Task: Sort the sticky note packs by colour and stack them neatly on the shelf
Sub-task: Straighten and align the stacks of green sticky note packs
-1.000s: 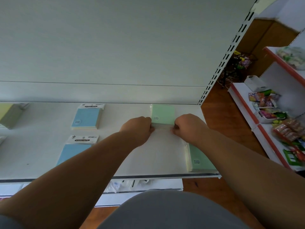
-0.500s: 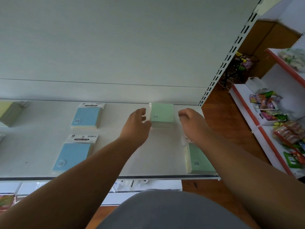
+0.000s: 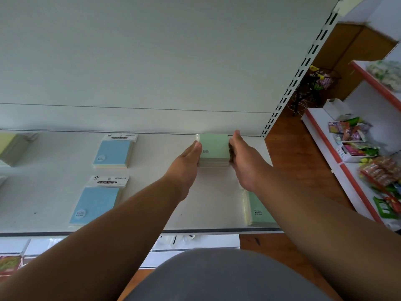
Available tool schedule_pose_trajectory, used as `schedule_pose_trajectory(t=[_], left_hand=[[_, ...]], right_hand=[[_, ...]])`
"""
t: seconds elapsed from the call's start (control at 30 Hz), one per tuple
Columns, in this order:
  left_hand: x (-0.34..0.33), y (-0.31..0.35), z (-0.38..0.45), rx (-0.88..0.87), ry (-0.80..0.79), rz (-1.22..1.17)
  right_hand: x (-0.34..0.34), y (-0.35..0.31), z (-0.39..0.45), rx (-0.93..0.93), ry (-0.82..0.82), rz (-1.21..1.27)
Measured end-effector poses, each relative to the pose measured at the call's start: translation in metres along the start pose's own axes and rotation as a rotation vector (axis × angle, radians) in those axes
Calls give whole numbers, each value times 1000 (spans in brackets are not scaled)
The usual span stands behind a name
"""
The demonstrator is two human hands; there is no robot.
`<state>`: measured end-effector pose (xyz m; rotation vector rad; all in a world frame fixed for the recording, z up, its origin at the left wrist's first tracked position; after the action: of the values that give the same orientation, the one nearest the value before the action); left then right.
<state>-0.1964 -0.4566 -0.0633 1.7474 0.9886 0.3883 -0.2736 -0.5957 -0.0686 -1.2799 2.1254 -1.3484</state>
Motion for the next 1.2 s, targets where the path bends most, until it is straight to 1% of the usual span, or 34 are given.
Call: schedule_pose_trajectory(t=[0.07,0.17,0.27,0.4,0.5,0.63,0.77,0.83,0.87,0.93,0.97,1.03,1.1,1.2], left_hand=[[2,-1,-2,16,9,-2],[3,-7,0,47,4,-30],[2,-8,4,62,-1,20],[4,-2,2,76,-4,58],[5,-2,-1,82,23,29],[4,-8,-5,102,48,34],[5,-1,-6,130,26,78],[5,4,-10,108,39,99],[6,6,-11,62,66,139],[12,10,-16,-68,144,265],[15,11,-17,-115,175,342],[19,10,-17,-157,185,480],[19,7,-15,-145,172,539],[15,8,-18,-159,161,569]], right_hand=[[-3,3,-6,-36,17,13],[-7,7,-7,-36,28,30],[-6,10,-1,-68,46,45],[-1,13,4,-69,67,50],[-2,5,-7,-55,71,51],[-1,5,-6,-88,76,41],[1,1,-9,-85,74,32],[0,-8,-22,-73,95,-61],[1,-12,-29,-43,125,-165],[12,-16,-37,44,243,-478],[15,-19,-41,90,274,-634],[16,-19,-43,140,256,-807],[16,-18,-40,162,239,-828],[16,-17,-40,166,227,-780]])
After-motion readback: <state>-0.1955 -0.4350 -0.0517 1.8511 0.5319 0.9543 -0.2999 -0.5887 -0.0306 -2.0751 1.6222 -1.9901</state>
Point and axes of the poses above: each hand's wrist, its own z-axis towards the middle knuckle, its own x-axis out of the back of the hand, y = z × x, the point moved 5 cm from there along z, towards the middle knuckle, and after that the axes turned 11 degrees about -z, right-handed, at the moved point
